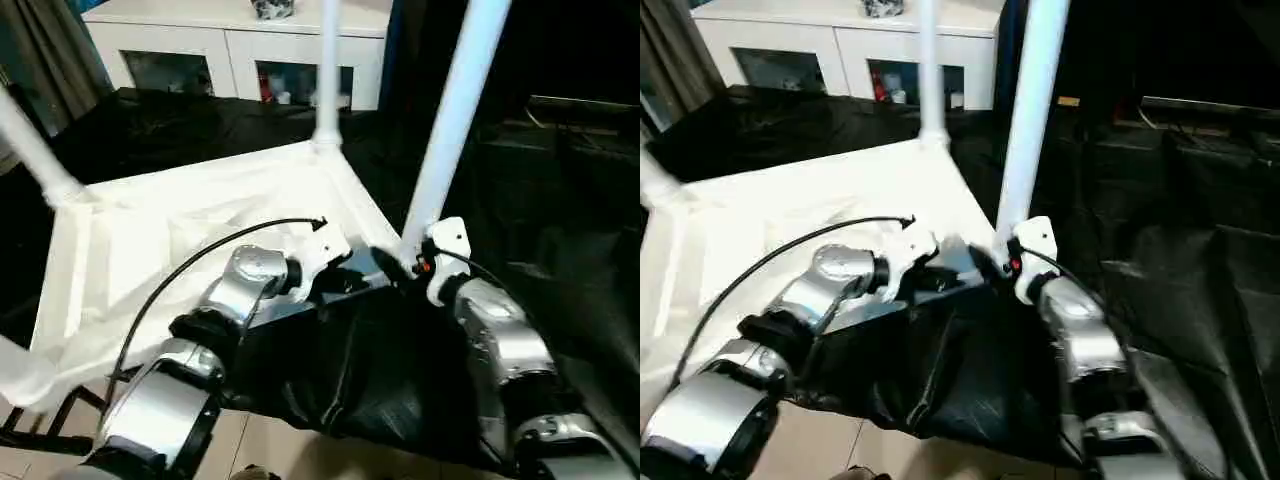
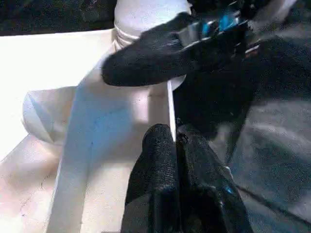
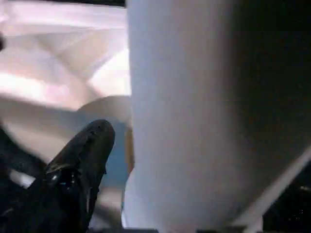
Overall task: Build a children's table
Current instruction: Rotate leg to tighten
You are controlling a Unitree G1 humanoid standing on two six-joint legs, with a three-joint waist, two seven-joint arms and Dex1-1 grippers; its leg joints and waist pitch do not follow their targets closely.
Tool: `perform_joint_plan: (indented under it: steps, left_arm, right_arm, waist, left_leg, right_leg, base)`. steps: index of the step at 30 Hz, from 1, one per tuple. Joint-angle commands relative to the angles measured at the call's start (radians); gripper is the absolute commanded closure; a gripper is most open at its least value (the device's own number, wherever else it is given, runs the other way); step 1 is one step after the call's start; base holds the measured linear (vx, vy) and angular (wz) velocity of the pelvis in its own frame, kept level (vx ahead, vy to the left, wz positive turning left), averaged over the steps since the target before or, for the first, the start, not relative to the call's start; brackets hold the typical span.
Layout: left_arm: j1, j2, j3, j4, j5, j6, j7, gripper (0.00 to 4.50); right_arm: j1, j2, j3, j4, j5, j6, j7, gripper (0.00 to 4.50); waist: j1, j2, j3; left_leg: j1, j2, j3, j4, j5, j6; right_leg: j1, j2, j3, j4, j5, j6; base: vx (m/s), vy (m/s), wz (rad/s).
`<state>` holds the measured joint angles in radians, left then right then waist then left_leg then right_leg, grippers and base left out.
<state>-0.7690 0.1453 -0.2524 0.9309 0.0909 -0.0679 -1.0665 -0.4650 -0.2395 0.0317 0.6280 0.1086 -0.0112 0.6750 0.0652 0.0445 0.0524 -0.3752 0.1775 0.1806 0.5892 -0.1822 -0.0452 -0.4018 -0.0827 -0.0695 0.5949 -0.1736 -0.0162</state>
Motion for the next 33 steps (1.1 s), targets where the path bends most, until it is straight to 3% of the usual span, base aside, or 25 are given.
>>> perform_joint_plan:
  steps: [1,2,3,9,19,21,26,30,33]
  left_arm:
    - [0.011,0.017,-0.028,-0.044,-0.019,-0.051,-0.133,4.5]
    - [0.013,0.021,-0.028,-0.046,-0.021,-0.051,-0.145,4.5]
    - [0.017,0.044,-0.03,-0.052,-0.026,-0.06,-0.194,4.5]
    - [0.024,0.117,-0.041,-0.069,-0.054,-0.085,-0.35,4.5]
    - [0.028,0.149,-0.044,-0.071,-0.056,-0.103,-0.412,4.5]
    - [0.03,0.148,-0.042,-0.068,-0.057,-0.099,-0.406,4.5]
    - [0.033,0.128,-0.028,-0.07,-0.061,-0.07,-0.359,4.5]
    - [0.021,0.088,-0.01,-0.061,-0.048,-0.032,-0.237,4.5]
    - [0.004,0.017,-0.003,-0.048,-0.029,0.025,-0.081,4.5]
  right_arm:
    - [0.021,-0.038,0.035,-0.05,0.032,0.007,0.168,0.45]
    - [0.024,-0.044,0.038,-0.056,0.036,0.009,0.188,0.45]
    - [0.037,-0.072,0.051,-0.087,0.063,0.022,0.284,0.45]
    - [0.059,-0.166,0.106,-0.151,0.106,0.05,0.511,0.45]
    - [0.064,-0.179,0.136,-0.165,0.101,0.073,0.57,1.2]
    - [0.068,-0.169,0.132,-0.168,0.102,0.08,0.558,1.39]
    - [0.082,-0.144,0.11,-0.171,0.105,0.104,0.49,1.73]
    - [0.095,-0.094,0.072,-0.162,0.089,0.112,0.342,1.78]
    - [0.082,-0.005,0.023,-0.126,0.063,0.123,0.114,1.8]
  waist:
    - [0.006,-0.018,-0.068]
    - [0.008,-0.018,-0.068]
    - [0.012,-0.012,-0.069]
    - [0.028,-0.015,-0.068]
    - [0.033,-0.015,-0.071]
    - [0.033,-0.01,-0.071]
    - [0.031,-0.013,-0.068]
    - [0.023,-0.015,-0.067]
    - [0.017,-0.013,-0.068]
  left_leg:
    - [0.007,0.049,-0.012,-0.06,-0.18,0.12]
    - [0.007,0.051,-0.011,-0.06,-0.181,0.121]
    - [0.01,0.053,-0.012,-0.06,-0.183,0.124]
    - [0.013,0.058,-0.013,-0.063,-0.193,0.113]
    - [0.011,0.057,-0.013,-0.062,-0.168,0.104]
    - [0.012,0.058,-0.013,-0.062,-0.174,0.099]
    - [0.012,0.057,-0.014,-0.066,-0.197,0.079]
    - [0.013,0.055,-0.016,-0.07,-0.215,0.056]
    - [0.015,0.054,-0.016,-0.068,-0.201,0.052]
  right_leg:
    - [0.062,-0.069,0.039,-0.069,-0.183,-0.248]
    - [0.062,-0.071,0.041,-0.07,-0.187,-0.247]
    - [0.058,-0.07,0.041,-0.068,-0.185,-0.25]
    - [0.053,-0.072,0.043,-0.066,-0.192,-0.256]
    - [0.054,-0.073,0.041,-0.062,-0.169,-0.261]
    - [0.052,-0.073,0.041,-0.061,-0.17,-0.262]
    - [0.053,-0.073,0.041,-0.067,-0.208,-0.253]
    - [0.052,-0.073,0.042,-0.071,-0.251,-0.238]
    - [0.048,-0.073,0.044,-0.07,-0.23,-0.24]
  base:
    - [0.0,0.0,0.0]
    - [0.0,0.0,0.0]
    - [0.0,0.0,0.0]
    - [0.0,0.0,0.0]
    - [0.0,0.0,0.0]
    - [0.0,0.0,0.0]
    - [0.0,0.0,0.0]
    - [0.0,0.0,0.0]
    - [0.0,0.0,0.0]
